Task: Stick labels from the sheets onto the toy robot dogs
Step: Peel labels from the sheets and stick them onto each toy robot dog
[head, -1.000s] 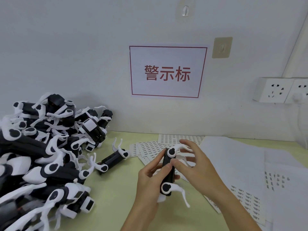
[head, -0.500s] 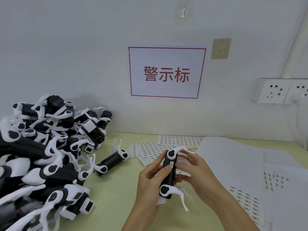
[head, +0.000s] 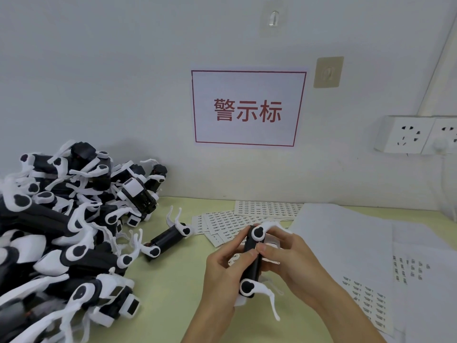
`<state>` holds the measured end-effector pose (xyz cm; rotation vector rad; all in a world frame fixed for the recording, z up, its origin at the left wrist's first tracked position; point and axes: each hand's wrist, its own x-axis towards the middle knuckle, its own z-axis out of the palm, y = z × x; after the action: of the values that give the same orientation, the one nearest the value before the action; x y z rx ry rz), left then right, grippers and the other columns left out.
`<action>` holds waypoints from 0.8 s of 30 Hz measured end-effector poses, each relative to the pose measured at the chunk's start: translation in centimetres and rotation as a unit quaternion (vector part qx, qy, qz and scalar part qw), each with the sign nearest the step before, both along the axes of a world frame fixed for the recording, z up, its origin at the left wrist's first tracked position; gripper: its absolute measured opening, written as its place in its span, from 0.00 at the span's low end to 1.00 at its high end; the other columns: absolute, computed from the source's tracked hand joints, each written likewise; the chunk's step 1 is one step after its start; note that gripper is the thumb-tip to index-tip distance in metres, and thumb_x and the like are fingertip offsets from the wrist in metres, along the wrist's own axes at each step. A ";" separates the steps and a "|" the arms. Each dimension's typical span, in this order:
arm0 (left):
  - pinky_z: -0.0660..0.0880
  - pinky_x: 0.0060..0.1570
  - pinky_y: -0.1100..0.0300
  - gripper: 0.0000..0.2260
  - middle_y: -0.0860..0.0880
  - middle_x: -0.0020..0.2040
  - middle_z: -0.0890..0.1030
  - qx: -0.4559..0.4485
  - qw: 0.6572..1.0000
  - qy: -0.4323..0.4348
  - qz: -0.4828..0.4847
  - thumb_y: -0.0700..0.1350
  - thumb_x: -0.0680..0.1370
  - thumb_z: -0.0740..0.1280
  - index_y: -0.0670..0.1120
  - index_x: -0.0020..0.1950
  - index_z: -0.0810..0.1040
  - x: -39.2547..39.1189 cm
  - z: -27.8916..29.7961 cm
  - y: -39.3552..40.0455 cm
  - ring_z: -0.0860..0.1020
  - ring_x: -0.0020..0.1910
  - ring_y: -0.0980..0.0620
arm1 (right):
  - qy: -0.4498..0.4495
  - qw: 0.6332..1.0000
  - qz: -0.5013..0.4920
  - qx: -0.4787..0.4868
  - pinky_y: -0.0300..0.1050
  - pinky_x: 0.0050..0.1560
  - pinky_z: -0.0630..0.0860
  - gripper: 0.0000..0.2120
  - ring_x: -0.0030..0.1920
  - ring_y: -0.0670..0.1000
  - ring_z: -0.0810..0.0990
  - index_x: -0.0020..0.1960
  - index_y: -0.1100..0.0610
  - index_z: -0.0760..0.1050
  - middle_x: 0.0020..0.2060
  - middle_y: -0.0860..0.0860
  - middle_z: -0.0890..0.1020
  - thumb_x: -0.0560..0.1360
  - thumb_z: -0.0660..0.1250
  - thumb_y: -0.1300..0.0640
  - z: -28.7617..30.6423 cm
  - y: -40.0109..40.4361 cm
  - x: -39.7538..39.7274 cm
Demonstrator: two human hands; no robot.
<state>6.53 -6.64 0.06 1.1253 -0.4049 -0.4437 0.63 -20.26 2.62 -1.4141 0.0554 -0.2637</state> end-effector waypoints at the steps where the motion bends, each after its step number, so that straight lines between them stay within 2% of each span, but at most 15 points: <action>1: 0.82 0.50 0.45 0.19 0.42 0.56 0.84 0.003 1.000 -0.002 0.001 0.44 0.69 0.73 0.55 0.59 0.85 0.1 -0.1 0.0 0.84 0.54 0.42 | -0.005 1.000 0.005 -0.001 0.49 0.49 0.79 0.10 0.55 0.65 0.82 0.54 0.59 0.80 0.54 0.63 0.82 0.79 0.64 0.68 -0.1 -0.1 0.0; 3: 0.79 0.56 0.39 0.18 0.45 0.57 0.85 0.009 1.000 -0.009 -0.003 0.44 0.70 0.72 0.56 0.59 0.84 0.2 -0.1 0.1 0.83 0.56 0.43 | -0.014 1.000 0.012 -0.010 0.48 0.51 0.79 0.13 0.56 0.64 0.82 0.57 0.57 0.81 0.55 0.62 0.83 0.80 0.60 0.68 -0.2 -0.3 0.1; 5: 0.79 0.57 0.41 0.18 0.48 0.57 0.85 0.019 0.999 -0.029 -0.012 0.45 0.72 0.71 0.59 0.59 0.84 0.1 0.0 0.2 0.83 0.58 0.47 | -0.018 1.000 0.004 -0.021 0.48 0.55 0.79 0.16 0.57 0.62 0.82 0.59 0.56 0.81 0.56 0.60 0.83 0.81 0.58 0.68 -0.4 -0.4 0.1; 7: 0.81 0.53 0.45 0.16 0.49 0.57 0.85 0.024 0.999 -0.039 -0.017 0.45 0.73 0.74 0.60 0.59 0.83 0.1 0.1 0.2 0.83 0.58 0.48 | -0.017 0.999 -0.024 -0.032 0.49 0.57 0.79 0.15 0.57 0.59 0.83 0.59 0.55 0.81 0.57 0.59 0.82 0.82 0.59 0.66 -0.7 -0.5 0.2; 9: 0.81 0.54 0.44 0.15 0.47 0.55 0.85 0.030 0.999 -0.042 -0.009 0.45 0.75 0.72 0.60 0.59 0.83 0.2 0.2 0.2 0.83 0.57 0.47 | -0.015 0.997 -0.051 -0.049 0.50 0.55 0.80 0.13 0.55 0.58 0.83 0.58 0.54 0.82 0.55 0.57 0.83 0.82 0.61 0.63 -0.9 -0.4 0.2; 13: 0.78 0.60 0.40 0.16 0.44 0.54 0.86 0.054 0.997 -0.056 -0.004 0.40 0.79 0.70 0.58 0.60 0.83 0.3 0.1 0.3 0.83 0.56 0.42 | -0.015 0.994 -0.069 -0.078 0.54 0.55 0.81 0.11 0.52 0.57 0.85 0.55 0.54 0.83 0.51 0.54 0.85 0.82 0.62 0.62 -1.1 -0.3 0.1; 16: 0.78 0.58 0.46 0.16 0.45 0.54 0.86 0.063 0.996 -0.069 -0.007 0.40 0.79 0.69 0.58 0.61 0.83 0.3 0.1 0.5 0.84 0.55 0.42 | -0.017 0.994 -0.065 -0.091 0.56 0.55 0.81 0.10 0.52 0.57 0.85 0.55 0.55 0.82 0.51 0.53 0.85 0.81 0.62 0.61 -1.0 -0.2 0.1; 20: 0.80 0.52 0.59 0.15 0.46 0.52 0.86 0.068 0.996 -0.064 -0.002 0.41 0.79 0.70 0.60 0.59 0.83 0.4 0.1 0.6 0.84 0.54 0.46 | -0.022 0.992 -0.057 -0.109 0.57 0.57 0.80 0.09 0.52 0.57 0.84 0.56 0.53 0.81 0.52 0.53 0.84 0.77 0.68 0.57 -1.2 0.3 0.2; 22: 0.80 0.51 0.60 0.16 0.46 0.52 0.86 0.077 0.995 -0.061 -0.009 0.40 0.79 0.69 0.60 0.59 0.83 0.6 0.0 0.6 0.84 0.54 0.46 | -0.023 0.992 -0.077 -0.102 0.58 0.56 0.80 0.08 0.52 0.58 0.84 0.55 0.53 0.82 0.51 0.54 0.84 0.76 0.69 0.58 -1.5 0.2 0.3; 24: 0.81 0.50 0.56 0.17 0.46 0.52 0.86 0.084 0.995 -0.059 -0.008 0.41 0.78 0.68 0.61 0.60 0.83 0.7 0.0 0.6 0.84 0.54 0.44 | -0.025 0.993 -0.081 -0.078 0.57 0.56 0.81 0.08 0.51 0.58 0.85 0.55 0.55 0.82 0.51 0.55 0.84 0.76 0.70 0.60 -1.6 -0.1 0.4</action>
<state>7.24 -6.07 0.02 1.3172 -0.4864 -0.4335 1.03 -20.31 0.97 -1.5602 0.1094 -0.4457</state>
